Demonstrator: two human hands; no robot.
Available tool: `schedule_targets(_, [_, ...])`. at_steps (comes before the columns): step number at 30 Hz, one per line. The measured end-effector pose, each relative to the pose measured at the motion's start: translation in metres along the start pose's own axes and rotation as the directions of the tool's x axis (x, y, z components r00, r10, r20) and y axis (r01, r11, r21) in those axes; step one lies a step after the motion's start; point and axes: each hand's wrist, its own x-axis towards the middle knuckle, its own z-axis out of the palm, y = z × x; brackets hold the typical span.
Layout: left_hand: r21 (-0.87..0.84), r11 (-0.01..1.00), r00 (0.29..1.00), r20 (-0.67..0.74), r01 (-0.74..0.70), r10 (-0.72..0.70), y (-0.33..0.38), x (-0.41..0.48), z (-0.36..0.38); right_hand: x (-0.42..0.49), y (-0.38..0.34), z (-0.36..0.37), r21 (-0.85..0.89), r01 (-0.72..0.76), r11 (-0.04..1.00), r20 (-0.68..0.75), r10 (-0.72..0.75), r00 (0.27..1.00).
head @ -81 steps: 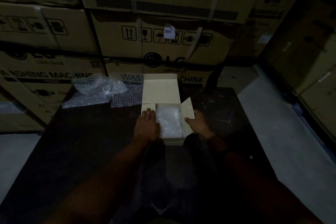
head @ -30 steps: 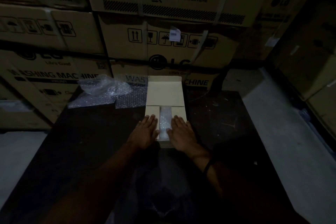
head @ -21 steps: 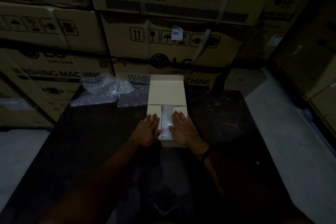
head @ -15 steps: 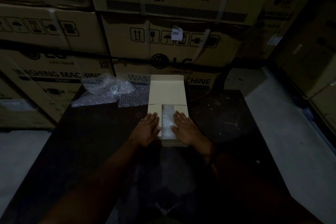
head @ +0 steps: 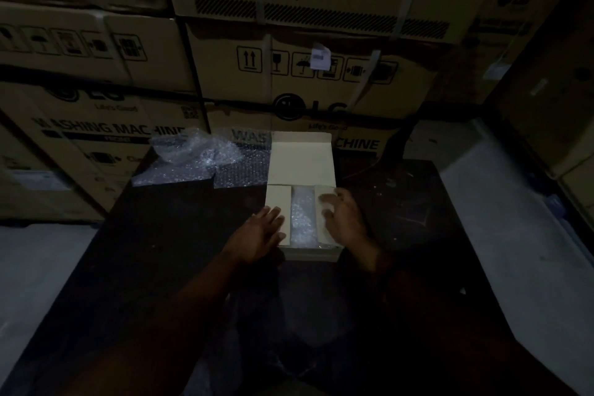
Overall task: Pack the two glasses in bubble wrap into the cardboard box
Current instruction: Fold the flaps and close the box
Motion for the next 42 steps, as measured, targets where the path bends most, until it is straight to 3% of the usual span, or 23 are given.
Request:
schedule_targets(4, [0.047,0.998,0.997,0.074,0.031,-0.035,0.000,0.004,-0.002,0.045,-0.014,-0.016,0.393,-0.238,0.888,0.096,0.218,0.971])
schedule_targets(10, [0.123,0.992,0.988,0.142,0.039,-0.057,0.003,0.008,-0.006,0.081,-0.028,-0.044,0.565,-0.393,0.726,0.201,0.341,0.918])
schedule_targets(16, [0.045,0.996,0.989,0.125,0.075,-0.080,0.003,0.008,-0.005,0.104,-0.040,-0.072,0.688,-0.351,0.635,0.177,0.323,0.930])
schedule_targets(18, [-0.020,0.996,0.990,0.109,0.088,-0.086,0.001,0.008,-0.004,0.102,-0.047,-0.086,0.697,-0.309,0.647,0.150,0.289,0.945])
schedule_targets(20, [-0.195,0.974,0.992,0.074,0.119,-0.106,-0.002,0.007,-0.004,0.097,-0.051,-0.095,0.670,-0.262,0.695,0.130,0.237,0.963])
schedule_targets(21, [-0.377,0.913,0.988,0.049,0.157,-0.149,0.000,0.006,-0.005,0.092,-0.051,-0.096,0.652,-0.239,0.719,0.125,0.210,0.970])
schedule_targets(23, [-0.767,0.618,0.951,-0.037,0.170,-0.308,0.008,0.003,-0.013,0.079,-0.051,-0.095,0.626,-0.168,0.762,0.076,0.155,0.985])
schedule_targets(24, [-0.865,0.487,0.916,-0.088,0.124,-0.390,0.013,0.004,-0.021,0.071,-0.048,-0.093,0.604,-0.119,0.788,0.023,0.132,0.991])
schedule_targets(25, [-0.898,0.434,0.885,-0.141,0.076,-0.445,0.017,0.005,-0.030,0.065,-0.045,-0.090,0.570,-0.067,0.819,-0.032,0.103,0.994])
schedule_targets(27, [-0.894,0.448,0.864,-0.235,-0.012,-0.445,0.023,0.009,-0.050,0.050,-0.037,-0.084,0.505,0.016,0.863,-0.080,0.029,0.996])
schedule_targets(31, [-0.870,0.472,0.889,-0.322,-0.142,-0.326,0.029,0.018,-0.077,0.016,-0.023,-0.071,0.450,0.117,0.885,-0.064,-0.099,0.993])
schedule_targets(38, [-0.729,0.684,0.879,-0.339,-0.021,-0.334,0.017,-0.003,-0.060,-0.022,0.004,-0.048,0.199,0.321,0.926,-0.076,-0.312,0.947])
schedule_targets(42, [-0.668,0.742,0.885,-0.312,0.053,-0.344,0.017,-0.018,-0.043,-0.037,0.028,-0.021,0.120,0.320,0.940,-0.024,-0.320,0.947])
